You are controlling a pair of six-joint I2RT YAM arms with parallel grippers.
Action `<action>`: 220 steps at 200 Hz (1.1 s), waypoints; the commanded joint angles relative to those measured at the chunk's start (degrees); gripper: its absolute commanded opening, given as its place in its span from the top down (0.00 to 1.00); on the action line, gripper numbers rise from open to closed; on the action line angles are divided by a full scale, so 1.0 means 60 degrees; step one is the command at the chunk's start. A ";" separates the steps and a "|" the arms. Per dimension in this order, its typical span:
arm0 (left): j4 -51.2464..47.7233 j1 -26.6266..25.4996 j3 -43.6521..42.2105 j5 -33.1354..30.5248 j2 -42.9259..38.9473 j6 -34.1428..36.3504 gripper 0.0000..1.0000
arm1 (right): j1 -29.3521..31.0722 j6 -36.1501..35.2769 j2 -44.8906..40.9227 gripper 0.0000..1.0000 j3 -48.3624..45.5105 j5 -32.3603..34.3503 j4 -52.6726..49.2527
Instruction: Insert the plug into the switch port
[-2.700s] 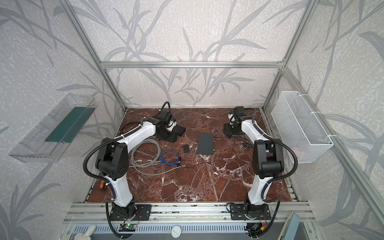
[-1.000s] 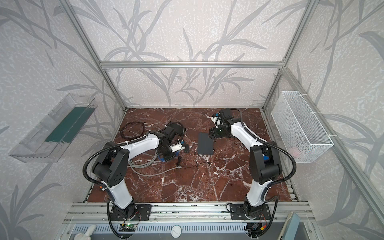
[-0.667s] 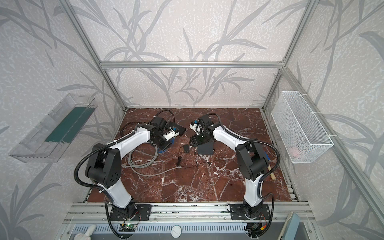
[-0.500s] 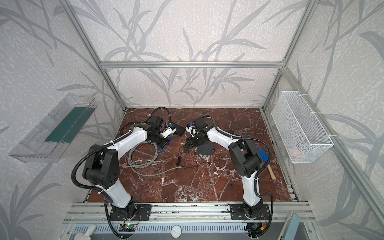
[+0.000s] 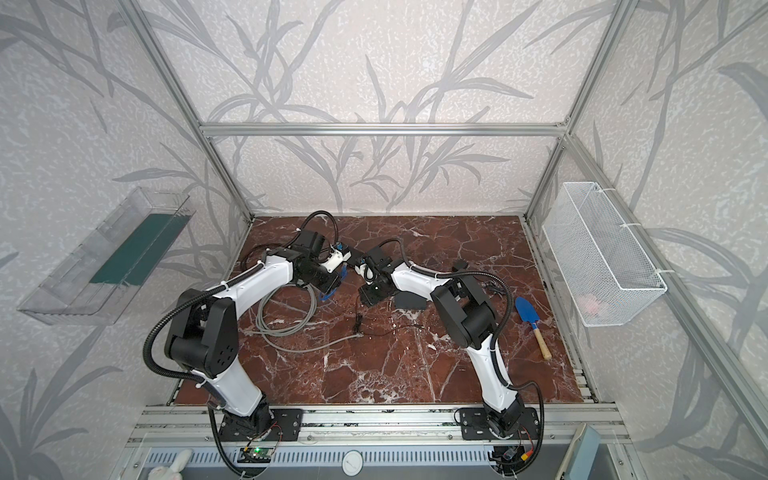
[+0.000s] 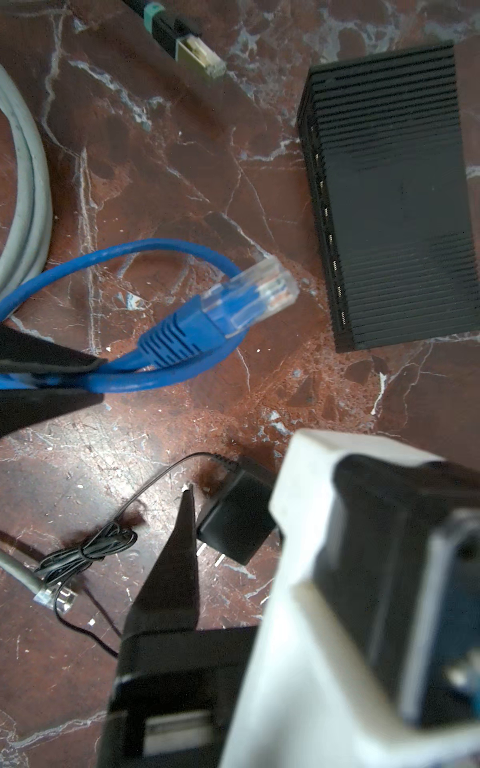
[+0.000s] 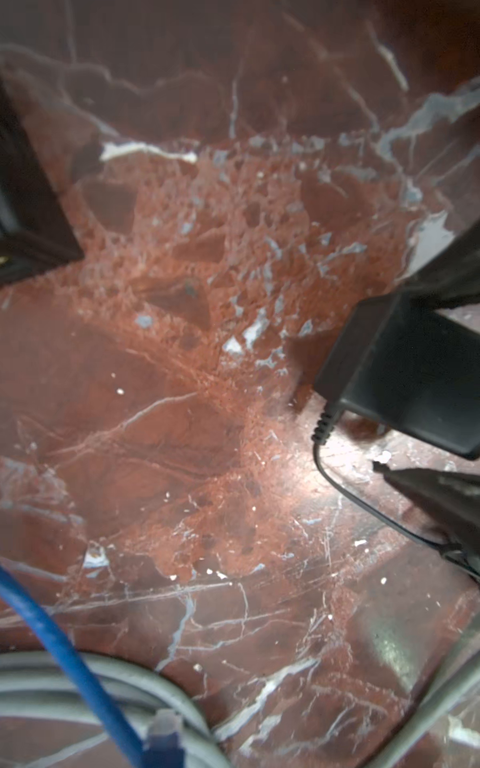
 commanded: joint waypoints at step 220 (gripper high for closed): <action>-0.0057 0.0021 0.1314 -0.0187 0.0929 -0.0606 0.92 | 0.0052 0.0466 -0.0020 0.30 0.0060 0.0876 0.0189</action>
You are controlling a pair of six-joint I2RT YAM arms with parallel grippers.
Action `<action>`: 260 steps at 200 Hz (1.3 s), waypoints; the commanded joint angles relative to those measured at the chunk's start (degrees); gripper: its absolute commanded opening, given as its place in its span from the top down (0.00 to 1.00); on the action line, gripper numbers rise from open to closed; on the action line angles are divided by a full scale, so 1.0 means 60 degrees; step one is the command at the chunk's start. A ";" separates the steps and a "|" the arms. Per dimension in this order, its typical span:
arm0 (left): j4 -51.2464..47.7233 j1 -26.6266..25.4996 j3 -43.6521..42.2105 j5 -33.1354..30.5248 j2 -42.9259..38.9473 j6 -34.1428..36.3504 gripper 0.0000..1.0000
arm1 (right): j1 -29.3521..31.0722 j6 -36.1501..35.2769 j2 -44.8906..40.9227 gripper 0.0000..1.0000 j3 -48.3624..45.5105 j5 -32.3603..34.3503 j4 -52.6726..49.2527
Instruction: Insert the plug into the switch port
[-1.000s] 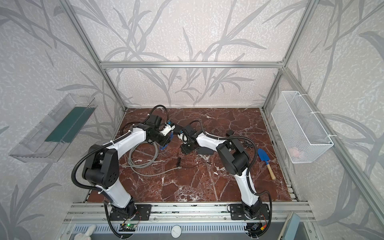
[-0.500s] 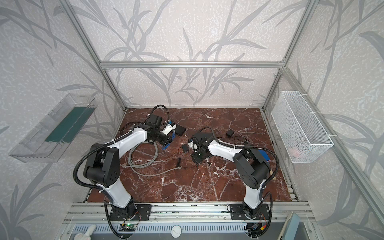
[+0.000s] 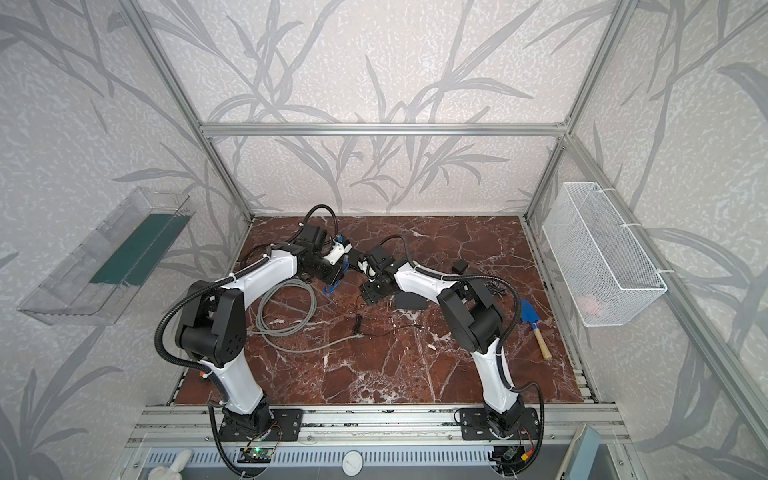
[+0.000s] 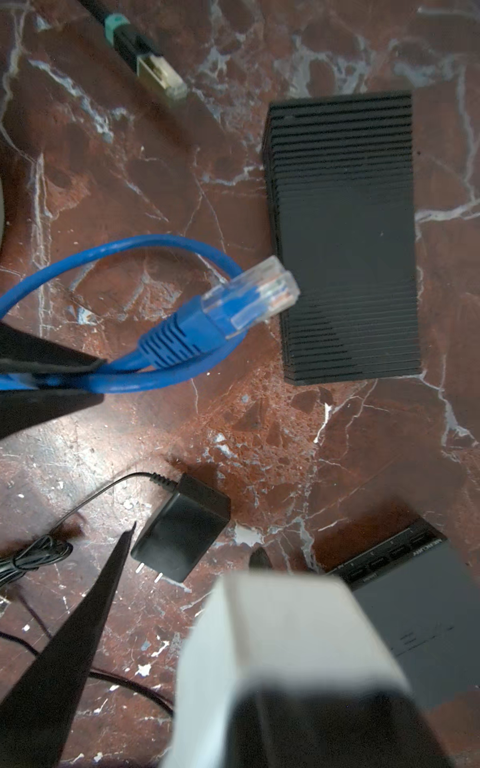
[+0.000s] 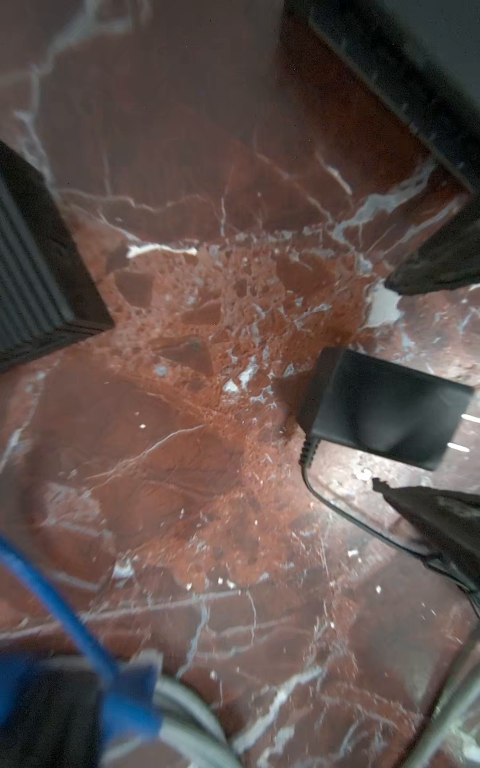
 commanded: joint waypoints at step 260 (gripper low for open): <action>-0.1075 -0.1471 0.1472 0.0421 0.1414 0.0659 0.89 | -0.0338 0.1707 -0.5055 0.65 -0.6151 0.2829 -0.1571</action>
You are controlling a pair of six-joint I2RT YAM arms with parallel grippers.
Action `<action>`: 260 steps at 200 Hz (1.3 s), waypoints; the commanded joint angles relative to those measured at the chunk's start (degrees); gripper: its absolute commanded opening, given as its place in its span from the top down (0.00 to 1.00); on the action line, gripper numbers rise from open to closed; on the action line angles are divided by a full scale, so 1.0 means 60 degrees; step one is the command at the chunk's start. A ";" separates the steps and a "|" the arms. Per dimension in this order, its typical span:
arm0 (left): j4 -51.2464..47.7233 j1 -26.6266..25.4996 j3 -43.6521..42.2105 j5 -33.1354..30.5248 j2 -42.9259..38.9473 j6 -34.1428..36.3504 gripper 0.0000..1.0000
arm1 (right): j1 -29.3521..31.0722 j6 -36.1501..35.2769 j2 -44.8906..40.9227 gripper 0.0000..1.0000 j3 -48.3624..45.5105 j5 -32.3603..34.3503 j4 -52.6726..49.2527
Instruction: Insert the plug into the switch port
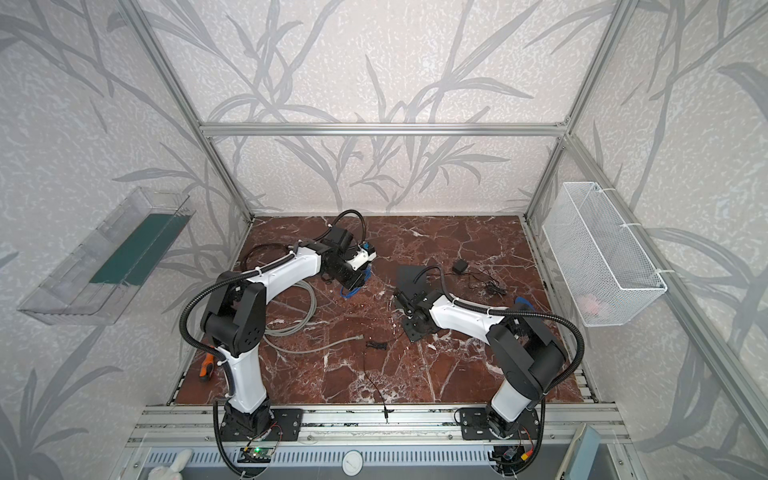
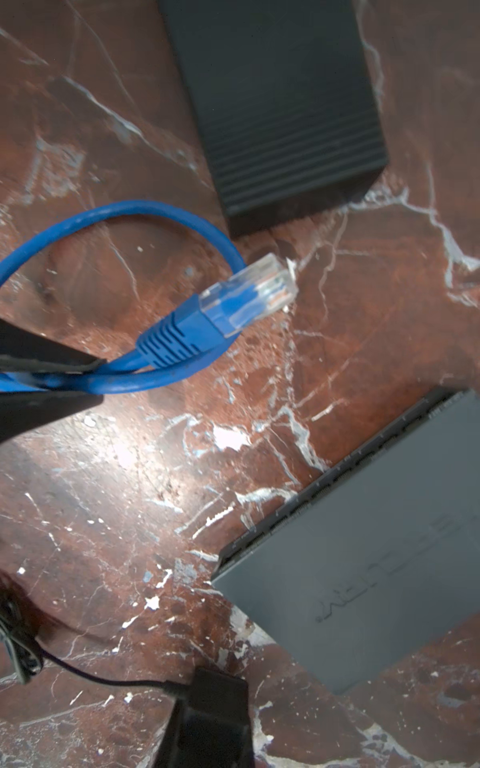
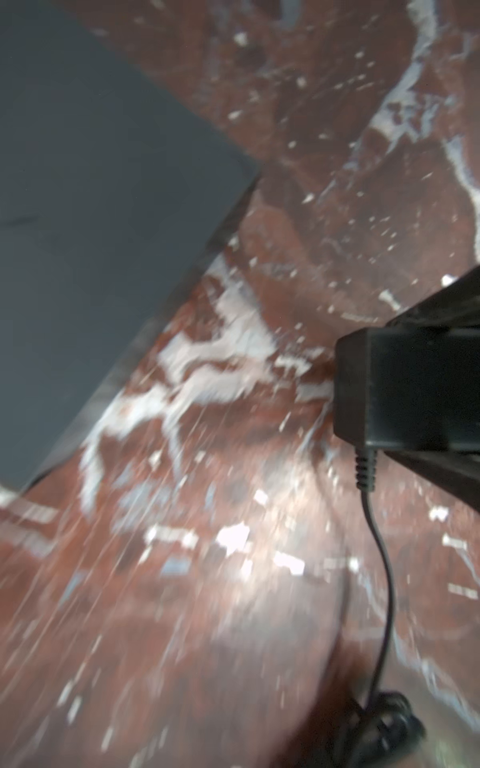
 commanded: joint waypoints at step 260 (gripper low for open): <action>-0.0298 -0.0312 0.0613 0.1162 0.0482 0.0528 0.88 | -0.5049 0.1315 -0.1643 0.30 0.0224 0.0019 -0.1278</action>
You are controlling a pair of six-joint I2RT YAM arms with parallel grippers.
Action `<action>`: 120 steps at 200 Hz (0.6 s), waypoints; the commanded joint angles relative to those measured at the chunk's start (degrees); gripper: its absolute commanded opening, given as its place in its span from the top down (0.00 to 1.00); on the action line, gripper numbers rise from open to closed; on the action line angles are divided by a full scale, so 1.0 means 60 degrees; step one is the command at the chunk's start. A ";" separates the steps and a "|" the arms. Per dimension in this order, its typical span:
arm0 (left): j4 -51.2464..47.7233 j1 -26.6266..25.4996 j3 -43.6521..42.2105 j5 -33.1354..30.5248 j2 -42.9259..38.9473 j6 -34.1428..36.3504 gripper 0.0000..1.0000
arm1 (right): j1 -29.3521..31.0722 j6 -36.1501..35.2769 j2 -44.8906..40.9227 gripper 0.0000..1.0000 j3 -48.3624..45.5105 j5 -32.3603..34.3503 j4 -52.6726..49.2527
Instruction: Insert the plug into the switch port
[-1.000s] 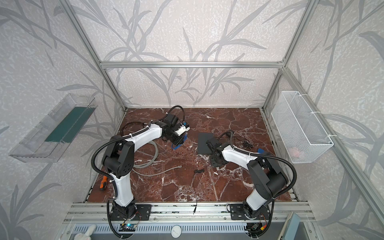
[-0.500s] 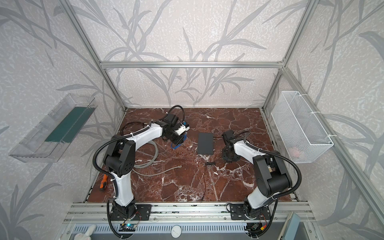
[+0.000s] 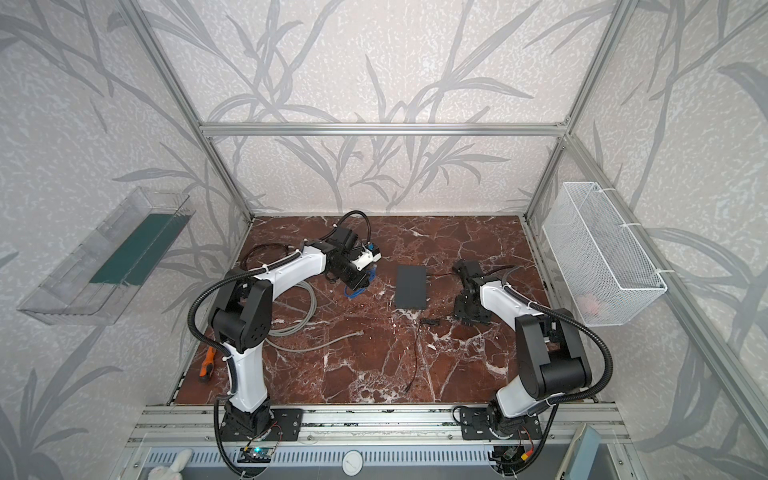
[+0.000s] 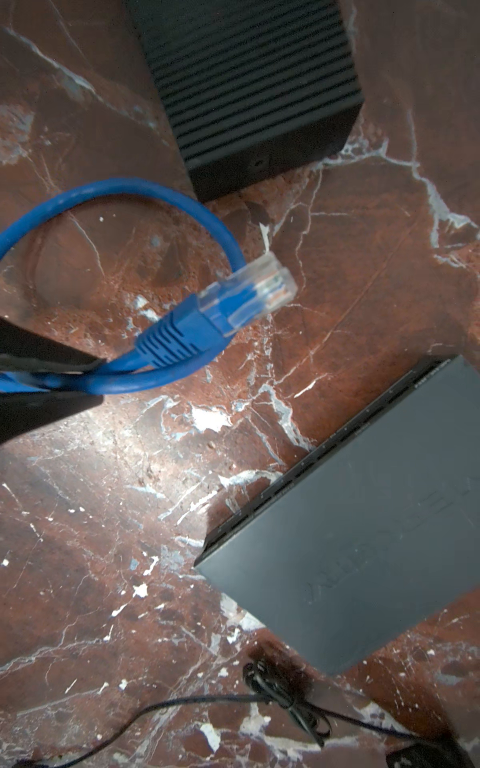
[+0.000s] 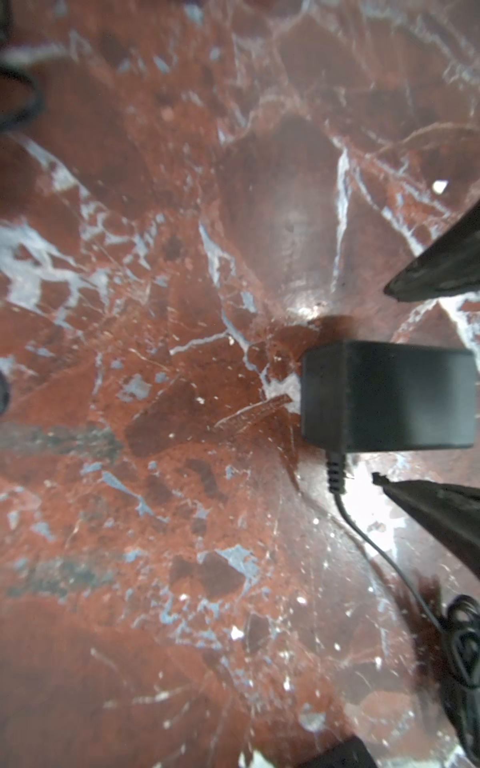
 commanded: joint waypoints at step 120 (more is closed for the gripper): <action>-0.1684 -0.0361 0.0828 0.2889 0.0355 0.1529 0.87 | 0.2109 0.1360 0.1233 0.43 0.0740 -0.6661 0.7980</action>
